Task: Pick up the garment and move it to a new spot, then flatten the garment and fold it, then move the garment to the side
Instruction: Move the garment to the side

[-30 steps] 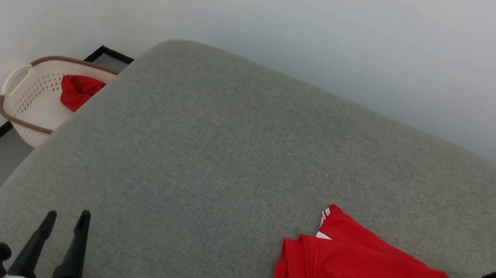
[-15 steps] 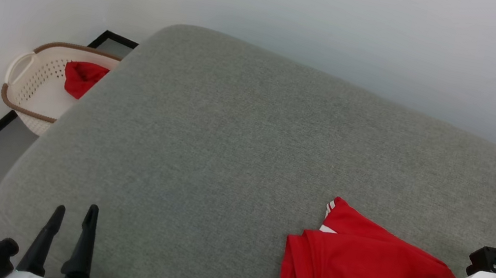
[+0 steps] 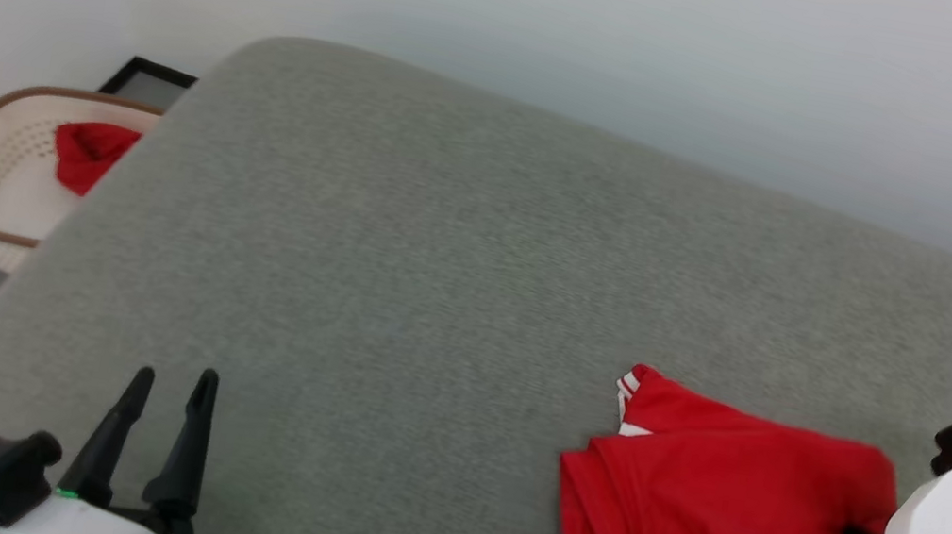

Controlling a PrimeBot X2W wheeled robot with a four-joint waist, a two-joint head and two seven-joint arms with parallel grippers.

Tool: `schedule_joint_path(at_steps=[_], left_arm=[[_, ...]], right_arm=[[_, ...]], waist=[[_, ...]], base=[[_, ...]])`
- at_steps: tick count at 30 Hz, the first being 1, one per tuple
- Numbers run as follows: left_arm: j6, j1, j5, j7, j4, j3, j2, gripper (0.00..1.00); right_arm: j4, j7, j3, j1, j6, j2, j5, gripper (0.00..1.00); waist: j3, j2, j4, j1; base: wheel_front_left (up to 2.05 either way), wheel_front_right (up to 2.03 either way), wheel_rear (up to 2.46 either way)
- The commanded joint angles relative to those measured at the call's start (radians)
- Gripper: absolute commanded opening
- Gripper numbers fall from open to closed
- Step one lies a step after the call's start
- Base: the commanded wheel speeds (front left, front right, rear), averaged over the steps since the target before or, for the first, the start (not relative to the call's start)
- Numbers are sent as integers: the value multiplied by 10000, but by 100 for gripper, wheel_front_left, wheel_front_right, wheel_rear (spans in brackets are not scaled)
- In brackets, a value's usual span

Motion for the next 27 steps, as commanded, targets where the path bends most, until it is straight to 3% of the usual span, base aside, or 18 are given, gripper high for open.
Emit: schedule_joint_path(at_steps=[1, 11, 27], left_arm=[[-23, -139, -61, 9, -38, -47, 21, 100], [-23, -1171, -177, 9, -106, -725, 214, 100], [-23, -2631, -234, 10, -151, -1344, 675, 100]], right_arm=[[-55, -12, 33, -171, -18, -147, -77, 0], [-459, -119, 399, -1286, -17, -1052, -91, 0], [-528, -1401, 1072, -2887, -17, -2345, -132, 0]], waist=[[151, -1, -331, 0], [878, -1, -1498, 0], [2277, -1, -3149, 0]], base=[[0, 0, 0], [0, 0, 0], [0, 0, 0]])
